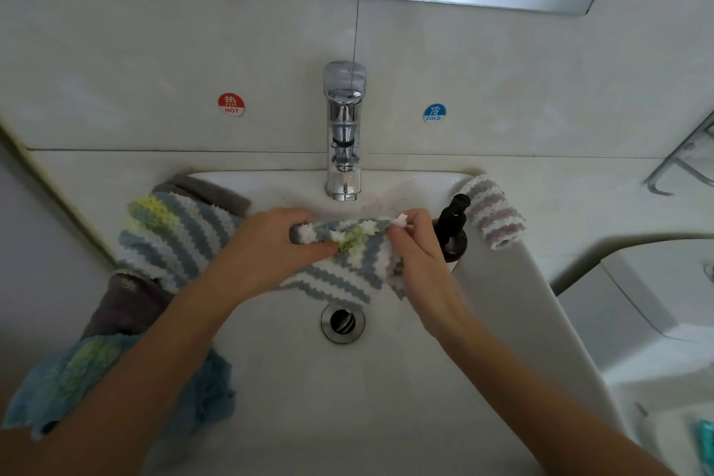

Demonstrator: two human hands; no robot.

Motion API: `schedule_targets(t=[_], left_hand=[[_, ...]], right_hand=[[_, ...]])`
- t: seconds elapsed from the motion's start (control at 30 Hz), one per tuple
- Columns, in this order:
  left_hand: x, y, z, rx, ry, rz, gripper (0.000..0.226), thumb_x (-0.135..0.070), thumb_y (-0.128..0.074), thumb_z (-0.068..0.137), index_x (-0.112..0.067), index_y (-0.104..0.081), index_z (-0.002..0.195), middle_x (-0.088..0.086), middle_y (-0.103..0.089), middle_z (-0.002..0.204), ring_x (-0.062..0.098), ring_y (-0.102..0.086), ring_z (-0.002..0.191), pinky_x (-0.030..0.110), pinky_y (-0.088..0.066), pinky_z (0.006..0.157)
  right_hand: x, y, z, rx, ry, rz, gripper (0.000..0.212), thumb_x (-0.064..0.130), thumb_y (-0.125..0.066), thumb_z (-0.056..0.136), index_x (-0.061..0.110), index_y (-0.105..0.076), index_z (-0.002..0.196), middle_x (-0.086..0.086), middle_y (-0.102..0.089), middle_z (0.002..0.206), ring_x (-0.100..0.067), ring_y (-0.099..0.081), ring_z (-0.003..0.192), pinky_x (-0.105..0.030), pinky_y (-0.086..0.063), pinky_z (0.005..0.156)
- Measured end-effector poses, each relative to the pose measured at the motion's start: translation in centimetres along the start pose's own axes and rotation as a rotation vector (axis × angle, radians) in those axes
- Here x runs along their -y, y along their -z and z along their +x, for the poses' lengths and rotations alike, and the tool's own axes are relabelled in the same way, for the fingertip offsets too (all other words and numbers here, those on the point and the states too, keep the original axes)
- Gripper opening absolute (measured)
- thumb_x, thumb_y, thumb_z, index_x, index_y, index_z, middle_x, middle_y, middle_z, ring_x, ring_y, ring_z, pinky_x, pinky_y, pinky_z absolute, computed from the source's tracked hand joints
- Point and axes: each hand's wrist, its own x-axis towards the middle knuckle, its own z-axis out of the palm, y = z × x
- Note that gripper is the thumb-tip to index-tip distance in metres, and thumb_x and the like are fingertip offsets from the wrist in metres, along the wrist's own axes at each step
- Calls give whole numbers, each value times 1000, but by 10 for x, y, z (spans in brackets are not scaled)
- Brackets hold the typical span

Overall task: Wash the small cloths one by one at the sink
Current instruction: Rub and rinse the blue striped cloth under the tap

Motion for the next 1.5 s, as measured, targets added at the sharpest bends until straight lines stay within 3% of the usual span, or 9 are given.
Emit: schedule_targets(t=[0.13, 0.3, 0.43, 0.63, 0.83, 1.03, 1.2, 1.33, 1.5], left_hand=[[-2, -8, 0, 131, 44, -174, 21, -33, -66, 88, -14, -60, 95, 8, -66, 91, 22, -64, 83, 44, -54, 79], [-10, -13, -3, 166, 37, -232, 14, -27, -62, 92, -28, -49, 95, -6, -59, 90, 2, -56, 76, 20, -47, 66], [-18, -19, -7, 157, 36, -384, 18, -24, -63, 91, -28, -48, 102, -8, -61, 89, -7, -60, 67, 11, -45, 58], [-28, -49, -13, -202, 38, -400, 38, -44, -40, 99, -15, -51, 77, 3, -55, 67, 2, -53, 56, 16, -44, 54], [-37, -59, 7, -460, 136, -558, 42, -21, -45, 100, -18, -46, 58, -8, -49, 49, 3, -45, 45, 24, -38, 50], [-48, -82, -18, -431, -2, -405, 37, -17, -46, 97, -12, -47, 60, -2, -48, 52, 7, -45, 46, 21, -37, 45], [-34, -72, 7, -450, 117, -465, 39, -16, -42, 99, -8, -50, 62, 4, -52, 55, 9, -50, 48, 32, -41, 49], [-50, -81, -19, -405, 84, -483, 35, -18, -41, 99, -4, -53, 69, 9, -56, 61, 17, -54, 55, 34, -45, 53], [-32, -74, 7, -387, 166, -555, 41, -19, -40, 102, -13, -51, 63, -1, -51, 55, 13, -52, 54, 32, -42, 53]], right_hand=[[0, -3, 3, 21, -98, 151, 6, 20, -44, 100, 20, -51, 99, -4, -57, 96, -12, -59, 82, -24, -51, 68], [0, -10, 7, -36, -115, 97, 62, 58, -55, 89, -1, -55, 108, -22, -61, 105, -24, -65, 94, -37, -52, 87], [5, -16, 12, -136, -122, 187, 27, 39, -56, 97, 14, -55, 87, -5, -59, 85, -15, -59, 76, -28, -51, 66], [8, -30, 17, -255, 50, 147, 38, 22, -59, 96, 19, -41, 62, 0, -43, 60, -17, -46, 60, -33, -40, 59], [-2, -52, 2, -179, 226, 53, 40, 23, -53, 101, 13, -46, 63, 0, -41, 54, -13, -39, 52, -29, -36, 50], [-6, -39, 22, -291, 144, 100, 49, 21, -47, 103, 22, -30, 57, 12, -29, 48, -8, -28, 49, -30, -25, 51], [-8, -48, 2, -160, 183, 35, 47, 21, -45, 104, 20, -43, 56, 13, -43, 48, -5, -42, 49, -26, -36, 50], [-6, -39, 24, -228, 143, 86, 51, 20, -47, 103, 24, -30, 55, 11, -29, 47, -8, -28, 48, -31, -27, 52], [-5, -47, -1, -156, 232, -17, 49, 19, -46, 103, 22, -39, 54, 14, -39, 44, -2, -38, 46, -22, -33, 49]])
